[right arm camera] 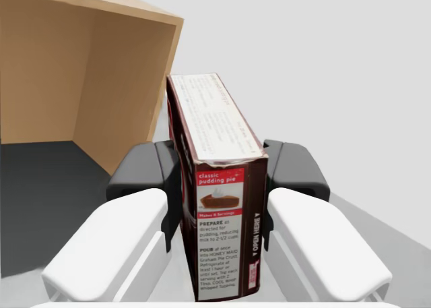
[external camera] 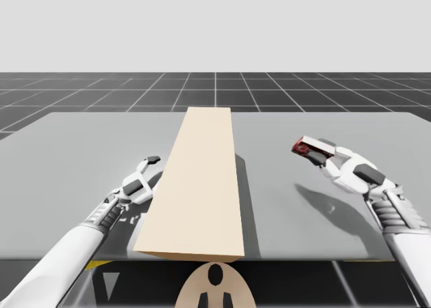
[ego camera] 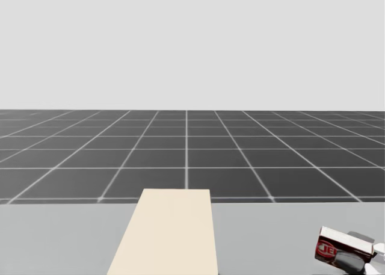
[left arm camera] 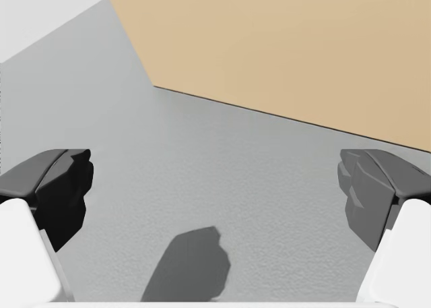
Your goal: Retrieve the object from inside the box.
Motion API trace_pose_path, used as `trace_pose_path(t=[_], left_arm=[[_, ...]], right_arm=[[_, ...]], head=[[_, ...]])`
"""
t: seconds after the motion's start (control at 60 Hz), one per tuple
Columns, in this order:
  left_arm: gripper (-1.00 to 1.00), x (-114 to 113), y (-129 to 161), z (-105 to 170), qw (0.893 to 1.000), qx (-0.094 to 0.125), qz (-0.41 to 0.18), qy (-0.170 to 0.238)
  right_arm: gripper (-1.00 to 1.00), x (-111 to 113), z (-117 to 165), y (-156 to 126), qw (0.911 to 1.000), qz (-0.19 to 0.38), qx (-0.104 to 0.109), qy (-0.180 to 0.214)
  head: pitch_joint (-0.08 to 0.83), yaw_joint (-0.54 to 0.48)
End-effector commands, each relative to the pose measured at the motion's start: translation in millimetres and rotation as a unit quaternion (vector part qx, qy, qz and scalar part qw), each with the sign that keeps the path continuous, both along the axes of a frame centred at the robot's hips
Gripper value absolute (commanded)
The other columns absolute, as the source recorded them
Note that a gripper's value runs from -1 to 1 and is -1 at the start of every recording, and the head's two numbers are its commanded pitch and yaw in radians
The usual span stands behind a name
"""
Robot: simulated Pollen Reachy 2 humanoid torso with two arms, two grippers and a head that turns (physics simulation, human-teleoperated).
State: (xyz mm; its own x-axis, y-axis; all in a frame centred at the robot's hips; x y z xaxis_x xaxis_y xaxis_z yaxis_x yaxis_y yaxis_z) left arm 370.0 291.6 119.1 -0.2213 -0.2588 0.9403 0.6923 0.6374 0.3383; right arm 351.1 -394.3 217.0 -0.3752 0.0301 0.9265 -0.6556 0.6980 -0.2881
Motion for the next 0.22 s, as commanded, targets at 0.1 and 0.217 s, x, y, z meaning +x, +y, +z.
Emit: trace_pose_path(t=[0.1, 0.217], left_arm=[[-1.00, -1, 3, -2, 1.000, 0.003, 0.006, 0.002], [-1.00, -1, 3, -2, 1.000, 0.003, 0.006, 0.002]], right_arm=[[1.00, 21, 81, -9, 0.9930, -0.042, 0.023, -0.108], [1.00, 22, 113, -4, 0.9866, -0.067, 0.021, -0.147]], head=[[0.049, -0.02], [0.048, -0.02]])
